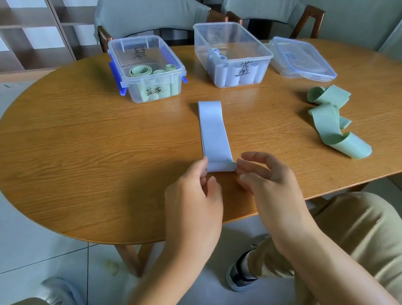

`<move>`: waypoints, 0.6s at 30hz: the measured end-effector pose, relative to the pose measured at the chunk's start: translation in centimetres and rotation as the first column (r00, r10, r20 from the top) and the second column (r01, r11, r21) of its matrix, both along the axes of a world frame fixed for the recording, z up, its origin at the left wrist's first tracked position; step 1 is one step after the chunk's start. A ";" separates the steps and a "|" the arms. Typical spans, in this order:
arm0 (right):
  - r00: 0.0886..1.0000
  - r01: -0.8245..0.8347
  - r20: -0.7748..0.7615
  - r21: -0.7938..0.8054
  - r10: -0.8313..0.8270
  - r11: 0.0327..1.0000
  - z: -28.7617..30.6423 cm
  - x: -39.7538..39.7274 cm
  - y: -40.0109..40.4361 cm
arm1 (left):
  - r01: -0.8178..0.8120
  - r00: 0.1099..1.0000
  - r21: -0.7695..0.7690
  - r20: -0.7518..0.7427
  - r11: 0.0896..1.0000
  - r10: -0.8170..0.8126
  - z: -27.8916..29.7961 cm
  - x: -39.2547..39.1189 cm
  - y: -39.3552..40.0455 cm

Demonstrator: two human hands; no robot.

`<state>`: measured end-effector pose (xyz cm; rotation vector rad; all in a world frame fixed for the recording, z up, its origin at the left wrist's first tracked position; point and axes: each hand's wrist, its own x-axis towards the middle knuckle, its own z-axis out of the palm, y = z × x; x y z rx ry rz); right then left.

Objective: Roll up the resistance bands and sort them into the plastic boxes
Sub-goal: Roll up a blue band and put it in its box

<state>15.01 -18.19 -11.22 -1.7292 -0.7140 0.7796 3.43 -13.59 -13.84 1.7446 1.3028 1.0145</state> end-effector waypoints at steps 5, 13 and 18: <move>0.996 -0.048 0.074 0.002 0.048 0.999 -0.2 -0.5 -0.3 | 0.014 1.000 -0.059 0.004 0.998 -0.014 0.2 0.1 -0.6; 0.991 -0.036 0.130 -0.017 0.038 0.999 -0.3 -0.9 -0.4 | 0.017 0.999 -0.064 0.031 0.998 -0.015 0.8 -0.1 -0.8; 0.981 -0.051 0.184 -0.059 0.061 0.997 0.0 -0.7 -0.2 | -0.026 0.997 -0.063 0.071 0.998 0.031 0.8 -0.4 -0.8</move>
